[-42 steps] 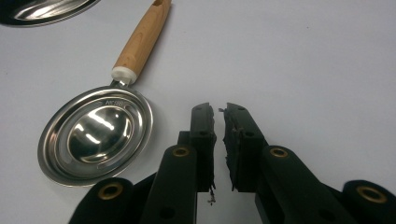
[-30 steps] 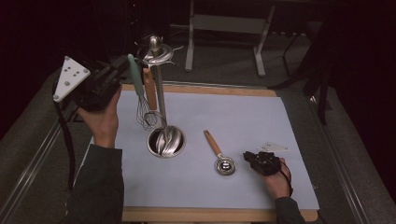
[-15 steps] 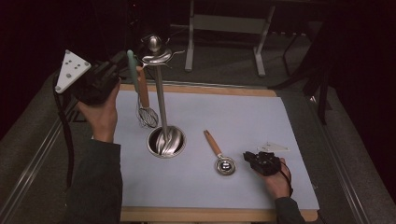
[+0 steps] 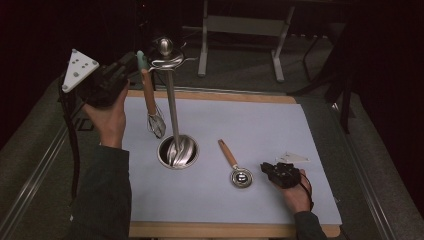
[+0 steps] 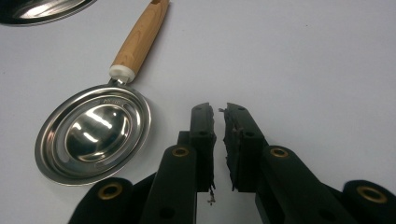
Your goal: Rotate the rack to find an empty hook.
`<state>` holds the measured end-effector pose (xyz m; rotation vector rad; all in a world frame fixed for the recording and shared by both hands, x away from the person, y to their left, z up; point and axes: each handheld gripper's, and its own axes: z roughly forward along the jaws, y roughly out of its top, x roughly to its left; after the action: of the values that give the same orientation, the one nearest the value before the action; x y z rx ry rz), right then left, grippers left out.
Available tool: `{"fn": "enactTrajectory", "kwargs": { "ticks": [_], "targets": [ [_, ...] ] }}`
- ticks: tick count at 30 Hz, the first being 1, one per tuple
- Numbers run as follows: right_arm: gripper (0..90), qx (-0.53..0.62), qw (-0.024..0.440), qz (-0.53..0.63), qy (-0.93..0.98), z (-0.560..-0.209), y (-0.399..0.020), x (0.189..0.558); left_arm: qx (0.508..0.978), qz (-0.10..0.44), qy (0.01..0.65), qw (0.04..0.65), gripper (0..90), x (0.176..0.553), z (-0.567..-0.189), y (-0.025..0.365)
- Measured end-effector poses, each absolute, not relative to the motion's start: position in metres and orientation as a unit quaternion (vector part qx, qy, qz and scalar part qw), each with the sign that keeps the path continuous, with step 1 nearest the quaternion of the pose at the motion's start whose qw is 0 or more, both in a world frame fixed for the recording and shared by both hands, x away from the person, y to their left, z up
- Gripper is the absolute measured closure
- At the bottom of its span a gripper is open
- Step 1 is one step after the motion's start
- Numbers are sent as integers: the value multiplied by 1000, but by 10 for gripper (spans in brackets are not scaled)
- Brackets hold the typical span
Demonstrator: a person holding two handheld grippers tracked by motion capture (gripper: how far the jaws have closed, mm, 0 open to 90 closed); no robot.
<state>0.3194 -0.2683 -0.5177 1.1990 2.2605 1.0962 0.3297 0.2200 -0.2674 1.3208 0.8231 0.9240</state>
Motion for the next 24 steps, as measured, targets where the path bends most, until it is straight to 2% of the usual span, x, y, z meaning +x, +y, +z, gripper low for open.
{"fn": "enactTrajectory", "kwargs": {
  "ticks": [24],
  "targets": [
    [810, 426, 176, 387, 799, -520, -270, 320, 580, 399, 362, 611, 900, 338, -265, 225]
  ]
}}
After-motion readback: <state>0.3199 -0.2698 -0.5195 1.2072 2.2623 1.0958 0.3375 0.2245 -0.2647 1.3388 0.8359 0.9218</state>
